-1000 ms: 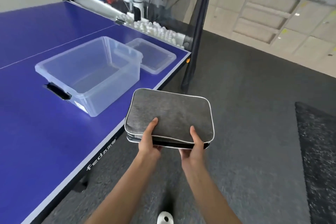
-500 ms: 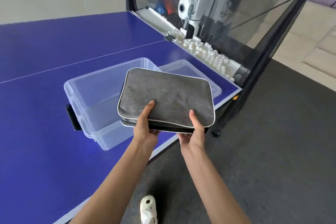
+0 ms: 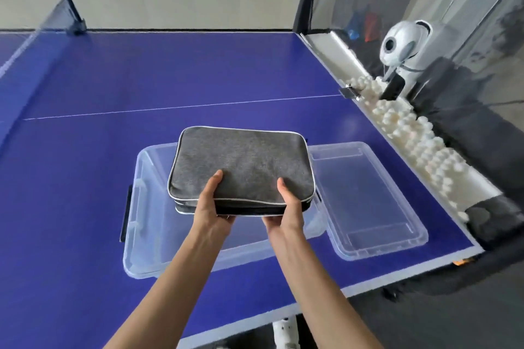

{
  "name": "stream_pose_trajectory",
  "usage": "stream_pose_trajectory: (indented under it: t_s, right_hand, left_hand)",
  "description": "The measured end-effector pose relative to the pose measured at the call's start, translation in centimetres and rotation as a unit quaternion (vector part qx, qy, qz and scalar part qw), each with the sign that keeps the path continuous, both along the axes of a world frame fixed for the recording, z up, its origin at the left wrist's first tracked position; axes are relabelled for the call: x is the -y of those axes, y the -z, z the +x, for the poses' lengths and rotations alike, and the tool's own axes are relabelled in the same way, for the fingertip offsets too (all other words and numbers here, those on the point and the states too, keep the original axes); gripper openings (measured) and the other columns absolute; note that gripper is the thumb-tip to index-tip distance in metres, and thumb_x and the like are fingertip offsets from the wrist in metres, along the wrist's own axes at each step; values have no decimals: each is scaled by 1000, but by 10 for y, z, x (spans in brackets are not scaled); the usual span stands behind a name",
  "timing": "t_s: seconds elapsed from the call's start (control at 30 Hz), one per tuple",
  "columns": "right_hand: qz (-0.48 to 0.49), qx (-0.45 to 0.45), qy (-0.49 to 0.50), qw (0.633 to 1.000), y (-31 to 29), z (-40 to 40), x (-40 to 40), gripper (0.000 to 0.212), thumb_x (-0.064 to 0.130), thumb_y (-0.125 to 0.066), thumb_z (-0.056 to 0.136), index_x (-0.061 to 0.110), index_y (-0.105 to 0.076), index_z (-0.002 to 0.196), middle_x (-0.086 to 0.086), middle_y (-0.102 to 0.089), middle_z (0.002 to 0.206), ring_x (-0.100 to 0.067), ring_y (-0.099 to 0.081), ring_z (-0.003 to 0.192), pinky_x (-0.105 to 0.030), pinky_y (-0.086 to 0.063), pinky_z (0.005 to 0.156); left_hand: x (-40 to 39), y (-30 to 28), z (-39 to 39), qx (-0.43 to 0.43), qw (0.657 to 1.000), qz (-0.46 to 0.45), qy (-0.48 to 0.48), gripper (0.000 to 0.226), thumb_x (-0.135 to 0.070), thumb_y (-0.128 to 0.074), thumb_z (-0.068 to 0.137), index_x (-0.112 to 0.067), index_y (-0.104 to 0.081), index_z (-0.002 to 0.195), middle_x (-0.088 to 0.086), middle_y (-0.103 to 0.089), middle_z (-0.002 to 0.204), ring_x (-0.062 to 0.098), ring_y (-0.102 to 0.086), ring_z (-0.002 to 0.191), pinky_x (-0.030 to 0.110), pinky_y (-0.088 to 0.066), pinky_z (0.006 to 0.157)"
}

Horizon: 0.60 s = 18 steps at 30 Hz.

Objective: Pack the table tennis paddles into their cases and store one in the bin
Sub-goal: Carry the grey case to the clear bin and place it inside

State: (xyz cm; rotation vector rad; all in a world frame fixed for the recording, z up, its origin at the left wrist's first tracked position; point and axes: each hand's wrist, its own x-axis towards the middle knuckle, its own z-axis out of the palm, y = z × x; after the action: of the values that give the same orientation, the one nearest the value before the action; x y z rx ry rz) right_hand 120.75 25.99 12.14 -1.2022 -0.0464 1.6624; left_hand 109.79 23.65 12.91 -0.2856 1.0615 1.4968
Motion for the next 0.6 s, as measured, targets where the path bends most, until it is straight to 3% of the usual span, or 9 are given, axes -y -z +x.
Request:
stream_pose_trajectory:
  t_s: [0.3,0.43,0.53,0.6]
  right_hand:
    - [-102,-53,-163,980,55,-18,-44,50,13,-74,75,11,-60,123,-13,-67,120,-32,-63,110,-48,-48,100]
    - [-161,-35,-187,968,73,-21,-51,49,15,-73,76,10,-60,123,-13,-66,121,-32,-61,113,-41,-48,98]
    - [-208,-35,-191,959,78,-26,-63,47,11,-72,75,10,-62,121,-12,-66,120,-32,-62,111,-40,-49,92]
    - [-238,-34,-182,953,81,-26,-70,48,7,-70,74,10,-62,122,-9,-66,119,-30,-64,106,-37,-49,87]
  left_hand:
    - [-17,53,-14,9,990,-85,-115,15,-22,-73,72,-13,-65,82,3,-71,64,19,-67,58,29,-54,66]
    - [-20,74,-20,20,988,-107,-110,19,-18,-72,72,-10,-66,88,7,-72,77,23,-68,68,34,-54,80]
    - [-25,90,-26,51,985,-128,-105,13,-17,-72,72,-9,-67,80,6,-73,68,23,-70,56,28,-59,58]
    - [-29,97,-31,64,982,-140,-106,14,-13,-74,66,-10,-67,78,5,-73,66,22,-70,54,29,-58,59]
